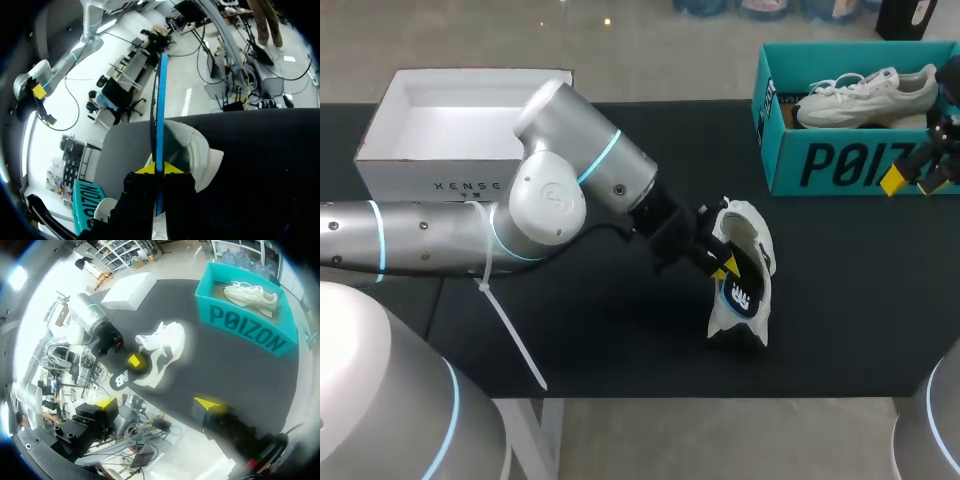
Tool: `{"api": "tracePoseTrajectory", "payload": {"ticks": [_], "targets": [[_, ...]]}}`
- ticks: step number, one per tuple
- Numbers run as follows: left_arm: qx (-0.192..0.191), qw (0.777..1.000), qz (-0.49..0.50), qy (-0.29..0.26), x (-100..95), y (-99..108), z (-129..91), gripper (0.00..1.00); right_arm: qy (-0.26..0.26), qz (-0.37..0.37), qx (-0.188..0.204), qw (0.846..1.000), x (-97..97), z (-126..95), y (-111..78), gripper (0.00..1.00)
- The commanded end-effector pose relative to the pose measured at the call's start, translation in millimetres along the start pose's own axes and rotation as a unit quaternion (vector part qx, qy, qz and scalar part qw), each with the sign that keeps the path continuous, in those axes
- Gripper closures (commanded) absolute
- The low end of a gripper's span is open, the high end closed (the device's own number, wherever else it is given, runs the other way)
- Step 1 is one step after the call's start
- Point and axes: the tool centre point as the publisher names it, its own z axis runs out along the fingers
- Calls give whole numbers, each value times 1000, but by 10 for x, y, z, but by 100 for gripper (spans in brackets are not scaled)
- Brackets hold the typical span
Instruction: Take the shoe out of the shoebox, open the shoe tongue, remove and reinsert the insole, then place the shoe into the shoebox
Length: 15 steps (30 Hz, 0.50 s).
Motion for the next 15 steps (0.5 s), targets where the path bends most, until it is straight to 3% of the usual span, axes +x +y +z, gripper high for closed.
{"api": "tracePoseTrajectory", "payload": {"ticks": [1, 7, 13, 15], "targets": [[-2, 1000, 3, 7, -52, 145, 67, 100, 0, 1, 3, 1000, -7, 4, 22, 0], [-11, 1000, 9, 14, -53, 253, 179, 100, 0, 1, 3, 1000, -7, 4, 22, 0], [-13, 1000, 2, 11, -20, 144, 205, 100, 0, 1, 3, 1000, -7, 4, 22, 0], [-13, 1000, -1, 8, 0, 100, 179, 88, 0, 1, 3, 1000, -7, 4, 22, 0]]}}
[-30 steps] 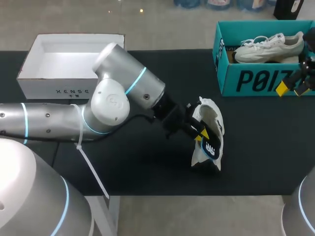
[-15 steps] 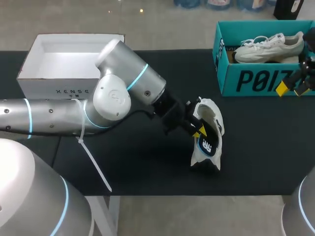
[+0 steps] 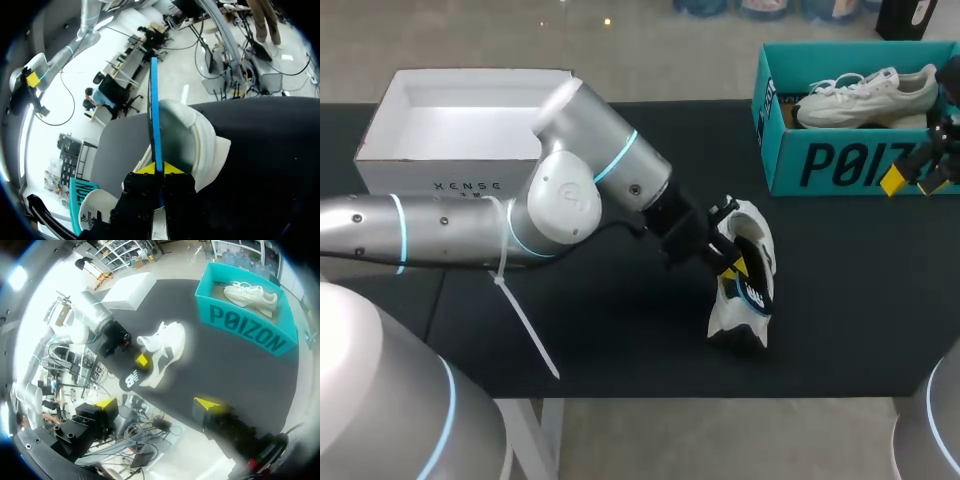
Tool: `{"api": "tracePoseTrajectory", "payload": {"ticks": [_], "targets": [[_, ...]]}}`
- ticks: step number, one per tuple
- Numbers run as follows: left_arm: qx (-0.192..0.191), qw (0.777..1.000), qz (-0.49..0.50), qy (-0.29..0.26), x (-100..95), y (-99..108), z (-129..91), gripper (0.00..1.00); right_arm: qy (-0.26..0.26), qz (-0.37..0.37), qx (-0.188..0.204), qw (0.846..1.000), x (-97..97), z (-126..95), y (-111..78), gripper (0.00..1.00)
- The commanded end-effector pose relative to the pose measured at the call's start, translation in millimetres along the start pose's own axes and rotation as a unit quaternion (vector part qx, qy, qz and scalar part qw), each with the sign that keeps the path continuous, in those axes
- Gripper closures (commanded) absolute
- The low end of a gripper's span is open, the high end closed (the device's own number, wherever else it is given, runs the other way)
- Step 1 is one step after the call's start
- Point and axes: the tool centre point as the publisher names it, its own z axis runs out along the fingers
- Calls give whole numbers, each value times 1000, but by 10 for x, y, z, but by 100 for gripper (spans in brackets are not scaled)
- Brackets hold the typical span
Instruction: Take the shoe out of the shoebox, open the shoe tongue, remove and reinsert the insole, then place the shoe into the shoebox
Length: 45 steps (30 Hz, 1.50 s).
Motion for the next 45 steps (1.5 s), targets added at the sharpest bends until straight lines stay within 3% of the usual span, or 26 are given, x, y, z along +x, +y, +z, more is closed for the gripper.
{"api": "tracePoseTrajectory", "payload": {"ticks": [1, 9, 16, 21, 23, 24, 38, 45], "targets": [[-6, 1000, -4, -8, 35, -112, -36, 84, 0, 1, 3, 1000, -7, 5, 22, 0], [-21, 1000, -9, -20, 8, -257, -200, 81, 0, 1, 3, 1000, -7, 5, 22, 0], [-15, 1000, -8, -20, -49, -346, -100, 79, 0, 1, 3, 1000, -7, 5, 22, 0], [-6, 1000, -6, -10, -54, -311, 16, 80, 0, 1, 3, 1000, -7, 5, 22, 0], [-4, 1000, -6, -8, -49, -304, 29, 88, 0, 1, 3, 1000, -7, 5, 22, 0], [-3, 1000, -5, -7, -44, -295, 29, 100, 0, 1, 3, 1000, -7, 5, 22, 0], [-8, 999, 29, 23, -29, -26, -73, 100, 0, 1, 3, 1000, -7, 5, 22, 0], [-9, 1000, 21, 18, 85, 46, 73, 100, 0, 1, 3, 1000, -7, 5, 22, 0]]}}
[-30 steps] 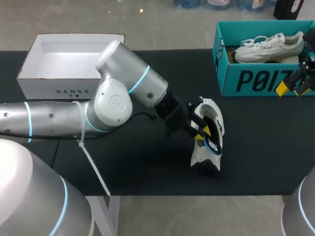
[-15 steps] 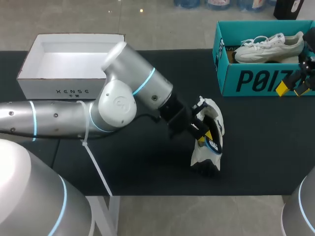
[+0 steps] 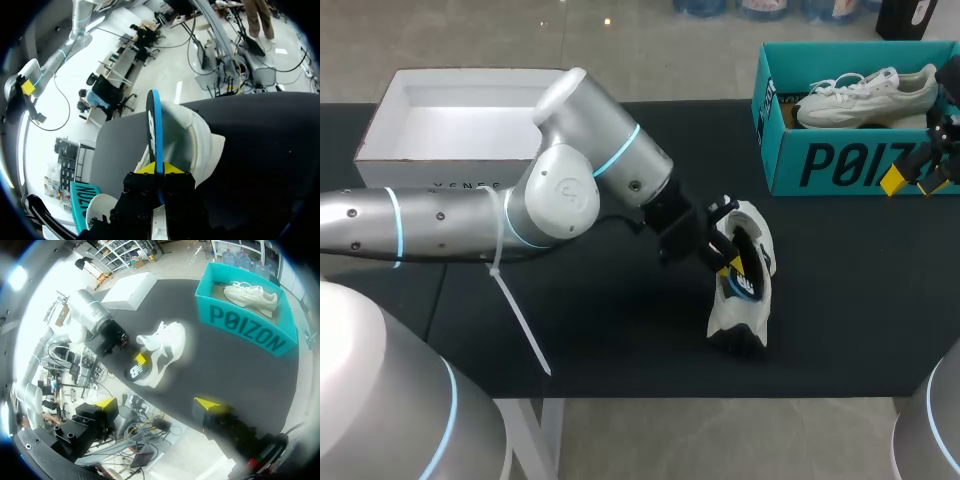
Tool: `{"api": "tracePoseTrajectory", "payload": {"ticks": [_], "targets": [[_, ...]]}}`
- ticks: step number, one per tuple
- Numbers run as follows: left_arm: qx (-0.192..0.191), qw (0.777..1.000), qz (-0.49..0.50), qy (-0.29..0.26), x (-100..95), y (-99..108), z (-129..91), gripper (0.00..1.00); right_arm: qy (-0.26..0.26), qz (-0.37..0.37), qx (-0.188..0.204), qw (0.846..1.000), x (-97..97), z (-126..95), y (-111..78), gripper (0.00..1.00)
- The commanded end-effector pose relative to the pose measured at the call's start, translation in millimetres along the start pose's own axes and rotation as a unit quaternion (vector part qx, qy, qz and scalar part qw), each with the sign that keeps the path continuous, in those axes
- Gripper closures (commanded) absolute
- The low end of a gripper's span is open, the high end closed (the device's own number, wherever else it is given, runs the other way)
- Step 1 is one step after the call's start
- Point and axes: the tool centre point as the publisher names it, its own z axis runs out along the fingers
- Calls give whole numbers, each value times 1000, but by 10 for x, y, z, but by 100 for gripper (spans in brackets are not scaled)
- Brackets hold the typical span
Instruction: Take the shoe out of the shoebox, open the shoe tongue, remove and reinsert the insole, then place the shoe into the shoebox
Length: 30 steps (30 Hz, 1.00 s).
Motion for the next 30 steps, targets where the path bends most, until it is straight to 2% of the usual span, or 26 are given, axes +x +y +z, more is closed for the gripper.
{"api": "tracePoseTrajectory", "payload": {"ticks": [1, 6, 9, 12, 16, 20, 30], "targets": [[6, 1000, -10, -7, 79, 21, 182, 100, 0, 1, 3, 1000, -7, 5, 22, 0], [6, 1000, -23, -15, 144, -61, 204, 100, 0, 1, 3, 1000, -7, 5, 22, 0], [-4, 999, -28, -24, 121, -87, 96, 74, 0, 1, 3, 1000, -7, 5, 22, 0], [-14, 999, -28, -33, 83, -108, -26, 67, 0, 1, 3, 1000, -7, 5, 22, 0], [-25, 998, -26, -42, 25, -138, -153, 67, 0, 1, 3, 1000, -7, 5, 22, 0], [-28, 998, -25, -48, -16, -185, -182, 70, 0, 1, 3, 1000, -7, 5, 22, 0], [-4, 999, -26, -43, -46, -237, 47, 76, 0, 1, 3, 1000, -7, 5, 22, 0]]}}
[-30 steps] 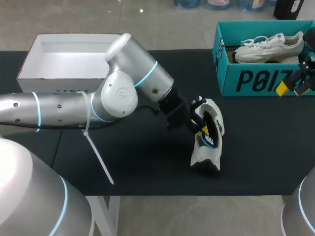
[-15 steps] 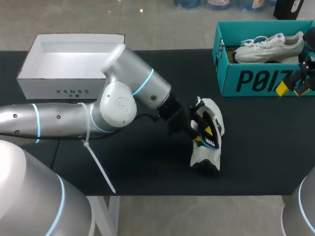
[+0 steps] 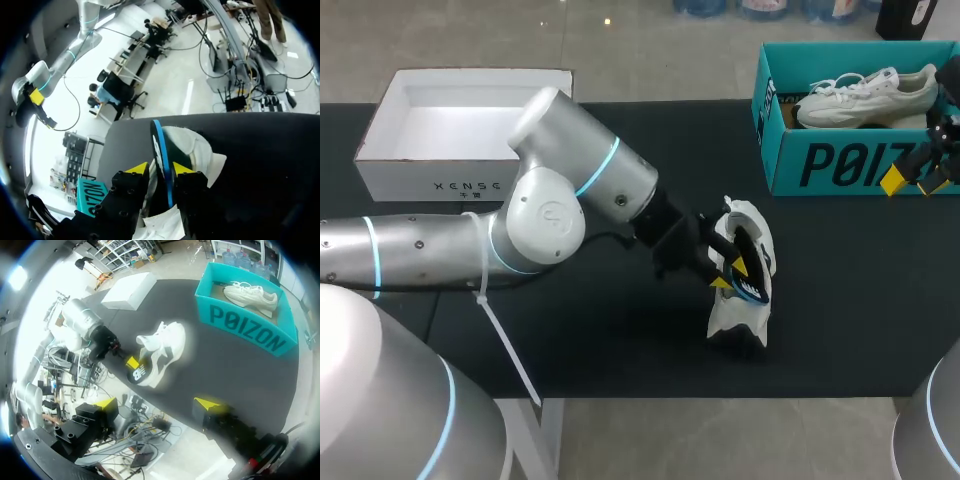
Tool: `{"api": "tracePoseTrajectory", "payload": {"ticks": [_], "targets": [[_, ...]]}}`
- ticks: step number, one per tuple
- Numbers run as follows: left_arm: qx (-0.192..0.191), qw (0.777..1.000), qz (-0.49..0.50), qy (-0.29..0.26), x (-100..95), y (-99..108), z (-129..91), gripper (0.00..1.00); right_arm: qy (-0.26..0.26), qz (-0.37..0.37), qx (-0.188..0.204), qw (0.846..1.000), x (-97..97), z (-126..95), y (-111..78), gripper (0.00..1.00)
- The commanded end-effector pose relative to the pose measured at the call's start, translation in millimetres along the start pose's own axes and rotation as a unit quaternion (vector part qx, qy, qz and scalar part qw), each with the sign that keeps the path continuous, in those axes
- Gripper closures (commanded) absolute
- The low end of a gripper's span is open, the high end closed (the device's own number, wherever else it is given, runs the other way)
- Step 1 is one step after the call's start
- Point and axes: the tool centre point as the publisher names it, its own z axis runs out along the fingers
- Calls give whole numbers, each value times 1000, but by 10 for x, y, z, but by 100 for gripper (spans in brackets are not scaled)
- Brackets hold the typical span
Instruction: Take the shoe out of the shoebox, open the shoe tongue, remove and reinsert the insole, then place the shoe into the shoebox
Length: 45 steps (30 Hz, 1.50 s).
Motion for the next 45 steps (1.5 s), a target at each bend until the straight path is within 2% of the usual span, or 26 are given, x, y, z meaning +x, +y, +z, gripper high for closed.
{"api": "tracePoseTrajectory", "payload": {"ticks": [1, 3, 10, 16, 21, 24, 28, 33, 34, 35, 36, 41, 45], "targets": [[10, 1000, -3, 5, -6, 56, 155, 82, 0, 1, 3, 1000, -7, 4, 22, 0], [14, 1000, -4, 6, 8, 56, 173, 100, 0, 1, 3, 1000, -7, 4, 22, 0], [21, 999, 14, 32, 39, 132, 131, 100, 0, 1, 3, 1000, -7, 4, 22, 0], [5, 998, 32, 46, 17, 327, 37, 100, 0, 1, 3, 1000, -7, 4, 22, 0], [5, 998, 43, 45, -30, 396, 110, 100, 0, 1, 3, 1000, -7, 4, 22, 0], [17, 998, 43, 50, 22, 360, 228, 100, 0, 1, 3, 1000, -7, 4, 22, 0], [35, 997, 35, 58, 126, 211, 348, 100, 0, 1, 3, 1000, -7, 4, 22, 0], [34, 997, 23, 70, 210, 108, 288, 100, 0, 1, 3, 1000, -7, 4, 22, 0], [27, 997, 21, 71, 208, 98, 248, 73, 0, 1, 3, 1000, -7, 4, 22, 0], [21, 997, 18, 69, 209, 99, 209, 19, 0, 1, 3, 1000, -7, 4, 22, 0], [18, 997, 20, 69, 205, 103, 164, 0, 0, 1, 3, 1000, -7, 4, 22, 0], [-5, 997, 22, 68, 99, 91, -101, 0, 0, 1, 3, 1000, -7, 4, 22, 0], [-9, 996, 28, 79, 1, 63, -278, 0, 0, 1, 3, 1000, -7, 4, 22, 0]]}}
